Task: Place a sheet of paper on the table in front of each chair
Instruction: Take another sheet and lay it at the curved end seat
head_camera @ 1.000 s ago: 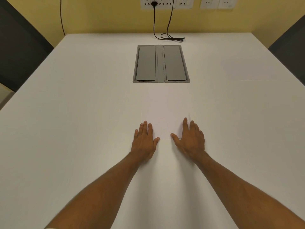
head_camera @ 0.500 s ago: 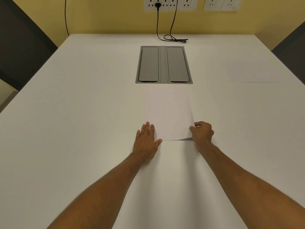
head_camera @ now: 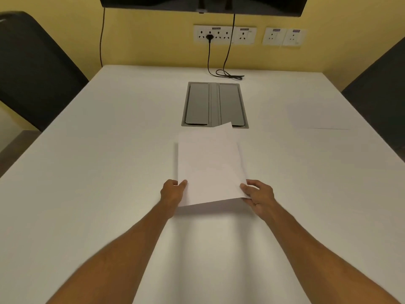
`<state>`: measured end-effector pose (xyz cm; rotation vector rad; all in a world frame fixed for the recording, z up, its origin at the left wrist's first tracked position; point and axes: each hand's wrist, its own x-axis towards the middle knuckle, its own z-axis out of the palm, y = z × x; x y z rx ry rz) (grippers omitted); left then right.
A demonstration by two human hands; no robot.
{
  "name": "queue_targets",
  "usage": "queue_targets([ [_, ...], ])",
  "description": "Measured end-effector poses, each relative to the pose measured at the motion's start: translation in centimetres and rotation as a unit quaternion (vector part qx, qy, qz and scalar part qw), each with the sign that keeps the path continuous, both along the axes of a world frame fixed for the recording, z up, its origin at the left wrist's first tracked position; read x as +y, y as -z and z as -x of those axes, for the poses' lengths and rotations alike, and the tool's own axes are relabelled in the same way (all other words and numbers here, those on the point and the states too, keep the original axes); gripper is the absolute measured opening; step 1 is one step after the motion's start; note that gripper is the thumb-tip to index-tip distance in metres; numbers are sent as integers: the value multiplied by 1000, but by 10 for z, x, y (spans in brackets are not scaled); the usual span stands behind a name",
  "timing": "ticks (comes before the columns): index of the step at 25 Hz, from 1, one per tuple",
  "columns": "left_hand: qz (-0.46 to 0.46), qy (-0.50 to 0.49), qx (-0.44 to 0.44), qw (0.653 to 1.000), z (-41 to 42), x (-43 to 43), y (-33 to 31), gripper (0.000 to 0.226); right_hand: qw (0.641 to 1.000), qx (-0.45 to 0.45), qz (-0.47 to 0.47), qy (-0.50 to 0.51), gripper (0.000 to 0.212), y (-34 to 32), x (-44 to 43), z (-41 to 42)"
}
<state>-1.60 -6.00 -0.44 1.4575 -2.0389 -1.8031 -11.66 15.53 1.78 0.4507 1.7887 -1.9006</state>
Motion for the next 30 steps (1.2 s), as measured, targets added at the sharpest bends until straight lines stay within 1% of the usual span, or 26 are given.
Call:
queue_targets([
  [2, -49, -9, 32, 998, -14, -5, -11, 18, 1000, -7, 7, -14, 10, -13, 4, -16],
  [4, -79, -29, 59, 995, -29, -7, -26, 22, 1000, -10, 11, -27, 13, -25, 8, -33],
  [8, -96, -50, 99, 989, -61, 3, -64, 19, 998, -23, 17, -58, 9, -53, 22, -68],
  [10, -100, -43, 106, 988, -80, 12, -83, 15, 996, -29, 16, -77, 13, -67, 31, -83],
  [12, -110, -21, 109, 988, -99, 23, -98, 9, 995, -30, -6, -94, 11, -82, 42, -95],
  [14, -123, 13, 111, 986, -119, 36, -113, 10, 994, -23, -35, -104, 11, -96, 55, -107],
  [18, -130, 69, 113, 983, -155, 62, -141, 13, 994, -1, -71, -81, 7, -123, 87, -139],
  [26, -125, 176, 100, 971, -190, 127, -195, 7, 997, 47, -59, -2, 17, -184, 170, -223],
  [29, -103, 185, 107, 971, -193, 167, -207, 35, 997, 53, -50, 32, 22, -202, 208, -251],
  [30, -92, 192, 108, 971, -195, 183, -211, 39, 996, 57, -49, 45, 24, -207, 224, -260],
])
